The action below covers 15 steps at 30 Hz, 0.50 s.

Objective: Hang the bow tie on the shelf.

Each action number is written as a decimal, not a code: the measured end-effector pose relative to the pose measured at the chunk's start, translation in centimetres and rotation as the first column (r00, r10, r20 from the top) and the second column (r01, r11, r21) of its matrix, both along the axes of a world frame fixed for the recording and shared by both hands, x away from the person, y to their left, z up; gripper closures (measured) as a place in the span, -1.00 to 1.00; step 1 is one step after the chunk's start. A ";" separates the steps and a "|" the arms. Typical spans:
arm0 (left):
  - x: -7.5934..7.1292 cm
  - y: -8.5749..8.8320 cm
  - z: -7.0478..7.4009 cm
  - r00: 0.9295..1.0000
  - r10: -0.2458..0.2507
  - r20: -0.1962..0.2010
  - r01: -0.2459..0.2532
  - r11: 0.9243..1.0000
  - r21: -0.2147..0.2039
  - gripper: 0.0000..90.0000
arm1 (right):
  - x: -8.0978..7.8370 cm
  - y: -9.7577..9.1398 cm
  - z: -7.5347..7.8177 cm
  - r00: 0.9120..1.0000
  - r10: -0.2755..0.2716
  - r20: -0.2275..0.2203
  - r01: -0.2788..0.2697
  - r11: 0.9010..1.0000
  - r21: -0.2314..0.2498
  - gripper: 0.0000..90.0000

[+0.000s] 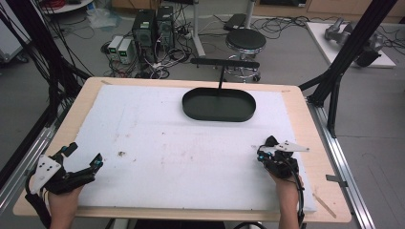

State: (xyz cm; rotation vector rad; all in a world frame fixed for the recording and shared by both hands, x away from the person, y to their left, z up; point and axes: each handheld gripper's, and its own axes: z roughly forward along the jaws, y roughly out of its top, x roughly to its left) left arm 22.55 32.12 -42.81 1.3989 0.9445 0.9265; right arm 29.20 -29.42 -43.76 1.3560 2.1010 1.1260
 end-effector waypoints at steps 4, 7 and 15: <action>0.0 0.0 0.0 1.000 0.001 0.003 -0.001 1.000 -0.002 -0.82 | -0.4 -0.2 1.0 0.998 0.009 0.059 -0.011 0.999 0.037 0.92; 0.0 0.0 0.0 1.000 0.001 0.001 -0.001 1.000 -0.001 -0.82 | -0.9 -0.4 2.6 0.990 0.009 0.141 -0.019 0.997 0.069 0.92; 0.0 0.0 -0.1 1.000 0.002 0.000 -0.002 1.000 0.000 -0.82 | -1.4 -0.9 5.0 0.966 -0.039 0.254 -0.022 0.972 0.234 0.92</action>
